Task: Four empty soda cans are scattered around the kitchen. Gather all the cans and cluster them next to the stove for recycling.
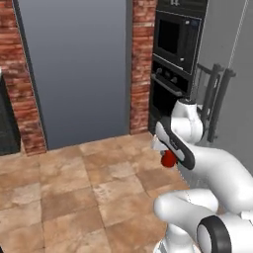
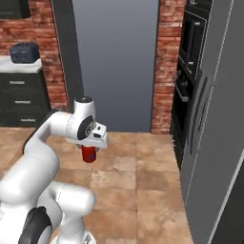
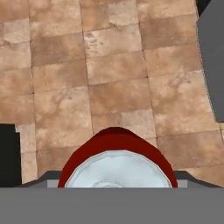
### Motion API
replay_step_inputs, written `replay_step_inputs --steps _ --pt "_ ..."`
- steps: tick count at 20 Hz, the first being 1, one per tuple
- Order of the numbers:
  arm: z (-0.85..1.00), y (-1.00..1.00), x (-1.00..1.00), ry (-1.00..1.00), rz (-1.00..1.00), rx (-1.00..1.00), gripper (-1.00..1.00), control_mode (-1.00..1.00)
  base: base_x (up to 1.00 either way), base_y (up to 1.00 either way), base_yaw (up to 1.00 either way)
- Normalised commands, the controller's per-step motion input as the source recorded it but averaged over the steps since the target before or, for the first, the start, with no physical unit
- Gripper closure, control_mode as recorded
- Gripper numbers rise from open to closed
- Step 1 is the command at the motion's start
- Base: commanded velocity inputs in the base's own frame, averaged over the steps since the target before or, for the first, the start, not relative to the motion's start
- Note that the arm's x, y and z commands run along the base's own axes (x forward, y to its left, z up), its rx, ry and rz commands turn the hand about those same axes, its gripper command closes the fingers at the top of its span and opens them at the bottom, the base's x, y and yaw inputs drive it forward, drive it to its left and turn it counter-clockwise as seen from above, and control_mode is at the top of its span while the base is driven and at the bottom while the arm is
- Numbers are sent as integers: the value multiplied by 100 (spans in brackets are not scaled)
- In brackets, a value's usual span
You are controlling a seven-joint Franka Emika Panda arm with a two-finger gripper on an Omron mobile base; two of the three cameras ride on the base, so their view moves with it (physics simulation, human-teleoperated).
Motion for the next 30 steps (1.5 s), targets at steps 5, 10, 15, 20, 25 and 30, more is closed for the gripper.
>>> replay_step_inputs --steps 5,10,15,20,25,30 --pt "0 0 0 0 0 0 100 100 89 12 60" --pt "0 0 0 0 0 0 100 100 100 -3 30" --pt "0 0 0 0 0 0 100 100 100 0 34" --pt "0 0 0 0 0 0 100 100 100 0 41" --pt "0 0 0 0 0 0 100 100 100 0 48" --pt "0 0 0 0 0 0 100 100 100 0 65"
